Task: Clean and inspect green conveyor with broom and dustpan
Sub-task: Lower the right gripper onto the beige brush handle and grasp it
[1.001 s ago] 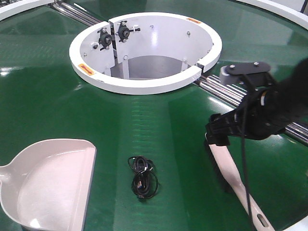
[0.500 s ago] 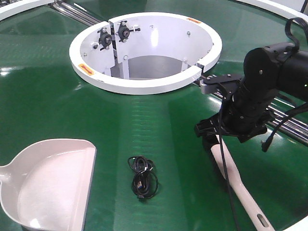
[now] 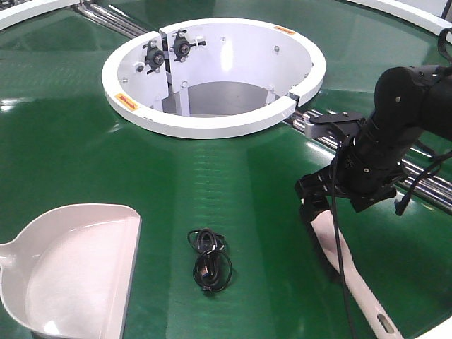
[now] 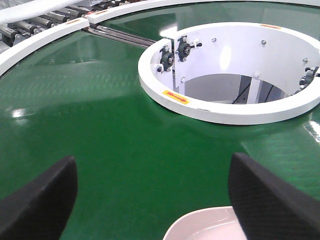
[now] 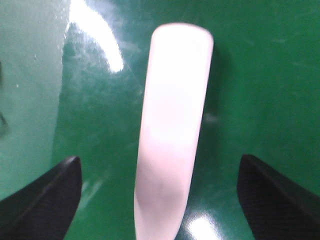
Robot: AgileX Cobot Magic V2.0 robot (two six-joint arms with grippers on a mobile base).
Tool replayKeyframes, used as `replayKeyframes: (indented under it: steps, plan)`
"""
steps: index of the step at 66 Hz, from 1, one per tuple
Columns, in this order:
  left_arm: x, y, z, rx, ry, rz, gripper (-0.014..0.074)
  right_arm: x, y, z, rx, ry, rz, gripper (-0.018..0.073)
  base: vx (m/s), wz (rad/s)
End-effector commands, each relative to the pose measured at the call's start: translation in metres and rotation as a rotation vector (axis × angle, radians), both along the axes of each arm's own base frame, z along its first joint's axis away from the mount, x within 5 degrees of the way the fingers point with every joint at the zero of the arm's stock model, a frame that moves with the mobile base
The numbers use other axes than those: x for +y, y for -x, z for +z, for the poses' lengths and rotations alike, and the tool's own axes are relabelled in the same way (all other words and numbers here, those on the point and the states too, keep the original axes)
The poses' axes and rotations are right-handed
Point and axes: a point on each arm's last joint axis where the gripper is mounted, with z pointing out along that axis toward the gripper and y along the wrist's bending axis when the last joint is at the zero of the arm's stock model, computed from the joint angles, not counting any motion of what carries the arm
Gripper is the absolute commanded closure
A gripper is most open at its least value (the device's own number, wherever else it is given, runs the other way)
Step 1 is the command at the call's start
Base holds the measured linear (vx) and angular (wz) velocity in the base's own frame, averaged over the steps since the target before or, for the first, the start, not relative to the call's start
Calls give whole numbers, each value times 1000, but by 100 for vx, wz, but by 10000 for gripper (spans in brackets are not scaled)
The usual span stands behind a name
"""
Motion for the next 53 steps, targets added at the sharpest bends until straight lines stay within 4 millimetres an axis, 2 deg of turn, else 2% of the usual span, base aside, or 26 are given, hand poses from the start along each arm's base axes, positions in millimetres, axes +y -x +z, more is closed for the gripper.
replayKeyframes:
  steps: [1, 17, 37, 44, 53]
  plan:
    - [-1, 0, 17, -101, 13, -6, 28, 1, -4, 16, -79, -18, 6, -32, 0, 0]
    - [-1, 0, 16, -84, 13, -7, 28, 3, -14, -11, -8, -1, 5, -32, 0, 0]
    - [-1, 1, 12, -41, 11, -9, 28, 5, -24, -28, -14, 0, -2, -25, 0, 0]
    - [-1, 1, 12, -34, 11, -10, 28, 5, -25, -33, 7, 4, -6, 1, 0, 0]
    - [-2, 2, 11, -25, 11, -10, 28, 4, -25, -35, 10, 11, -3, 96, 0, 0]
